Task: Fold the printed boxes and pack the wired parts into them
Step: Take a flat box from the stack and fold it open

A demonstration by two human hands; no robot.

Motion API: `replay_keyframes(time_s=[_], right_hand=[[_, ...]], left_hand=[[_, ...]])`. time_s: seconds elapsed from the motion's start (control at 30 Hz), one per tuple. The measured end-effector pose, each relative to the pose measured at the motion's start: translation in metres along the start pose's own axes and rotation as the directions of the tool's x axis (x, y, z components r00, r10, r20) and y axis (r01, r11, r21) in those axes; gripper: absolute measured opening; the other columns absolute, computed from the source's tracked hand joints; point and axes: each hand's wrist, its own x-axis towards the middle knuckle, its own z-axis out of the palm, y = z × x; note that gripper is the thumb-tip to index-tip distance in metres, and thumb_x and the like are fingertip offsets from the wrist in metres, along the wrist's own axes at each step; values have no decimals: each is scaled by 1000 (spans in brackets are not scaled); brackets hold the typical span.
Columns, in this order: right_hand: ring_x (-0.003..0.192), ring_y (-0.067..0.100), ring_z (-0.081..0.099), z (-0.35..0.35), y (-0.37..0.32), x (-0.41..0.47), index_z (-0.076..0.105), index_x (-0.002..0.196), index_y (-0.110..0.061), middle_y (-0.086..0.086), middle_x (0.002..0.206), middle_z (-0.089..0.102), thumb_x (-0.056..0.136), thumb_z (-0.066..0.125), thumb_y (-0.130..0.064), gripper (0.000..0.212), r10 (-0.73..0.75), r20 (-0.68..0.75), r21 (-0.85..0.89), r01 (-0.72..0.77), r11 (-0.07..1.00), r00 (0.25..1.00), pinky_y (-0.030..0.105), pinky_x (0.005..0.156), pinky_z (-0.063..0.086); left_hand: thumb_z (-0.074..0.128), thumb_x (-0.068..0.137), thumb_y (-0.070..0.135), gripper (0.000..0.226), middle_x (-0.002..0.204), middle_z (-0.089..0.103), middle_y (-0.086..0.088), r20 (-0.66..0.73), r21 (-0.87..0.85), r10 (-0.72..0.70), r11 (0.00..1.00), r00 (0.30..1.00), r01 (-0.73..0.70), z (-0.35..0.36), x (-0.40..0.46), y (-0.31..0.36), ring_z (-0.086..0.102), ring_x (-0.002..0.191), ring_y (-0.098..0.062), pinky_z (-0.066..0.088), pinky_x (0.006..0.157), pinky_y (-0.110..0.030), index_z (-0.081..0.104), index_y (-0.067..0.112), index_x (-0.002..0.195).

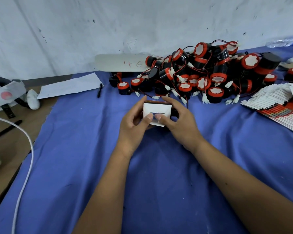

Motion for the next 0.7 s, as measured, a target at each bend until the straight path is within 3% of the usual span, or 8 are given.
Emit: replay_keyframes(time_s=[0.1,0.23,0.3,0.4,0.5,0.57,0.63,0.7], right_hand=[[125,11,57,0,3,0,53,142,-31,-8,135,60,83,83,-29,66,-5,100,-47,10,999,995,36,101,53],[125,3,51,3,0,-2,47,149,-27,0,135,57,83,83,-30,75,-54,164,-200,87,976,985,14,104,41],[127,5,52,3,-2,-3,46,150,-24,-4,136,58,86,80,-20,72,-75,152,-127,94,987,985,23,105,47],[123,8,59,3,-4,-5,48,141,-23,-10,127,64,87,78,-13,63,-67,71,28,65,997,995,36,90,59],[128,12,58,2,-6,-5,51,136,-19,-8,129,64,93,74,-20,49,-72,64,179,59,982,995,37,103,53],[134,14,54,3,-8,-4,54,138,-18,-5,136,61,95,71,-21,47,-95,120,234,65,970,988,30,107,48],[138,10,49,4,-8,-4,55,139,-28,-12,140,59,94,72,-17,49,-98,169,247,54,967,981,19,104,46],[138,6,49,4,-8,-3,55,140,-31,-16,141,59,92,74,-18,53,-85,148,225,50,973,985,21,106,47]], left_hand=[[73,92,14,54,133,70,-2,-55,83,70,994,996,-66,-1,3,-5,66,124,-19,54,105,-51,60,16,143],[78,88,6,39,119,73,10,-144,258,174,957,974,-133,-2,4,-10,69,111,-9,57,98,-38,69,18,124],[82,85,9,35,110,74,12,-183,263,174,957,968,-122,-2,4,-10,70,104,-6,58,92,-34,70,19,117],[87,82,18,31,101,72,19,-227,296,200,947,953,-128,-3,5,-9,70,98,-3,59,83,-30,69,21,107],[88,82,29,30,100,72,18,-307,205,134,976,942,-72,0,4,-9,71,96,-6,63,75,-40,67,25,103],[88,83,29,29,101,74,13,-376,77,32,997,926,-3,4,3,-9,73,96,-13,64,69,-42,66,28,102],[86,85,27,28,104,74,4,-415,-17,-26,1000,909,21,6,3,-10,73,97,-24,62,61,-34,66,26,103],[85,86,26,26,104,74,2,-403,-60,-33,998,915,10,9,2,-8,73,96,-26,58,59,-26,66,26,102]])
